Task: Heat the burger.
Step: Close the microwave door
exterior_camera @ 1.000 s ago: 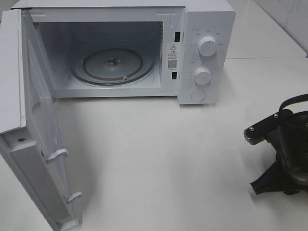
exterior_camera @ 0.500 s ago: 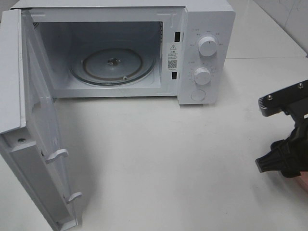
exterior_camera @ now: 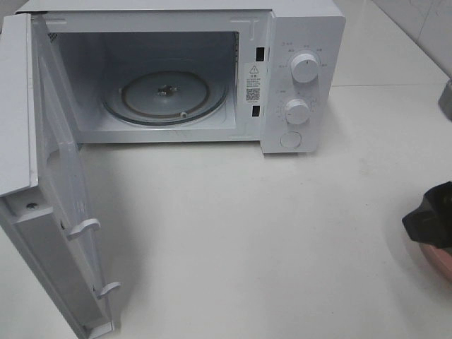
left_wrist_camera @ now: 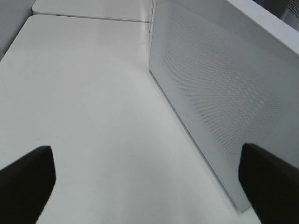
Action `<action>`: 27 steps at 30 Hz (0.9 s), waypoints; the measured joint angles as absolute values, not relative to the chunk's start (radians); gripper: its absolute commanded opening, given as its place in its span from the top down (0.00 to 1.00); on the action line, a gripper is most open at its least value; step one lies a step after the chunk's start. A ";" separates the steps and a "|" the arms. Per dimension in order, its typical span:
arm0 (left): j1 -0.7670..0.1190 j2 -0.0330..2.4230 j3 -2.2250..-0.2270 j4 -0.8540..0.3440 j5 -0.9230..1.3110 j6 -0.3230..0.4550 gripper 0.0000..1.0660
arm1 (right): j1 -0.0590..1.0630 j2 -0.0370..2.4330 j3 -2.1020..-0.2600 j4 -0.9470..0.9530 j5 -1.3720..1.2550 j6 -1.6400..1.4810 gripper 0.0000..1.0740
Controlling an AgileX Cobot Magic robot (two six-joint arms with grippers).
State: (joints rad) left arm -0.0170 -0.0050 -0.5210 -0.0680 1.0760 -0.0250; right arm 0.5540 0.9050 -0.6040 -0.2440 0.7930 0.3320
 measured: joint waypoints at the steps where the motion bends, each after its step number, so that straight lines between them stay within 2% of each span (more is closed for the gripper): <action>1: -0.017 -0.005 -0.521 -0.068 1.076 -0.025 0.06 | 0.554 0.905 -0.604 -0.244 0.793 0.332 0.24; 3: -0.017 -0.005 -0.521 -0.068 1.076 -0.025 0.06 | 0.554 0.821 -0.661 -0.193 0.886 0.283 0.25; 9: -0.017 -0.005 -0.521 -0.068 1.076 -0.025 0.06 | 0.554 0.696 -0.671 -0.182 0.989 0.271 0.26; 19: -0.017 -0.005 -0.521 -0.068 1.076 -0.025 0.06 | 0.554 0.522 -0.671 -0.181 1.057 0.265 0.28; 27: -0.017 -0.005 -0.521 -0.068 1.076 -0.025 0.06 | 0.427 0.394 -0.648 -0.180 1.064 0.226 0.29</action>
